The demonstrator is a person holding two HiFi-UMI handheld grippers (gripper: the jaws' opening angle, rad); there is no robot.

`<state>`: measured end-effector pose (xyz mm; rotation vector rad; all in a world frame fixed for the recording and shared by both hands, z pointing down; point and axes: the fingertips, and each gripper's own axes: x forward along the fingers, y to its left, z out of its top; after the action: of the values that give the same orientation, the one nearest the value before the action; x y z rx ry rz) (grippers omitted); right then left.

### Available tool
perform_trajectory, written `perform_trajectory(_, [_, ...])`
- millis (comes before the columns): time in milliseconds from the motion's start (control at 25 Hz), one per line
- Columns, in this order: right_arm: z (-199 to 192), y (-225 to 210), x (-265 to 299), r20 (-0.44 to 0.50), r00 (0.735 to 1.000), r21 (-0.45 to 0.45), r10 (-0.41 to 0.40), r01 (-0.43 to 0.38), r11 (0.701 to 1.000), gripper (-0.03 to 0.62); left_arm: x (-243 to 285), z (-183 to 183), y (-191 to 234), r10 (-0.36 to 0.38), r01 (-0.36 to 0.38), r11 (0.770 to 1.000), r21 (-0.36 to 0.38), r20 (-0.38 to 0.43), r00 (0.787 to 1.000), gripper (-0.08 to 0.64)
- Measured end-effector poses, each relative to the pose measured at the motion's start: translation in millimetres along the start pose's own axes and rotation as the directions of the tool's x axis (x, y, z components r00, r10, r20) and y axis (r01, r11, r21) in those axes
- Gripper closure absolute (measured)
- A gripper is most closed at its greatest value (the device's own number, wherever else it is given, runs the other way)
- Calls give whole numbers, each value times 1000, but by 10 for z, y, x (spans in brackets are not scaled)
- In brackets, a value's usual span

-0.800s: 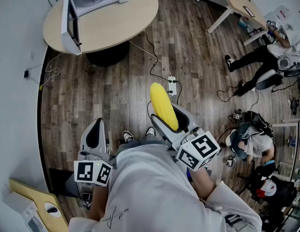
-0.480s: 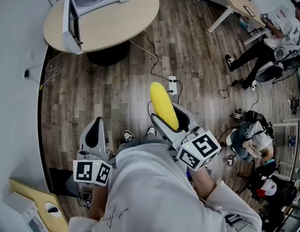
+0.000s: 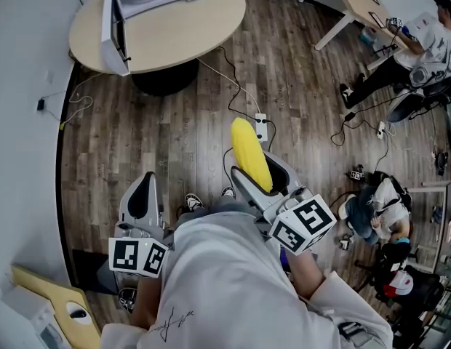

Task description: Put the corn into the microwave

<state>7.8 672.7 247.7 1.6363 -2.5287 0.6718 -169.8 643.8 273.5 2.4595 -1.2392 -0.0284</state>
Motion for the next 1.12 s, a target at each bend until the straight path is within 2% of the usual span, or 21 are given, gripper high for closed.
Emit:
perform_trajectory(280, [13,40,100,8,1000,17,1,-1,1000,327,-45,84,91,-6,5,1000,12,20,1000,571])
perform_trajectory(560, [130,19,226,16,1000,-11,7,-7,1000,327,47,220,162,4,-5,1000,24,34,999,571])
perform_trajectory(1120, [316,-322,591,6,1000,-24,28,-28,999,327,555,305,256,15,-16,999,32,13,1000,571])
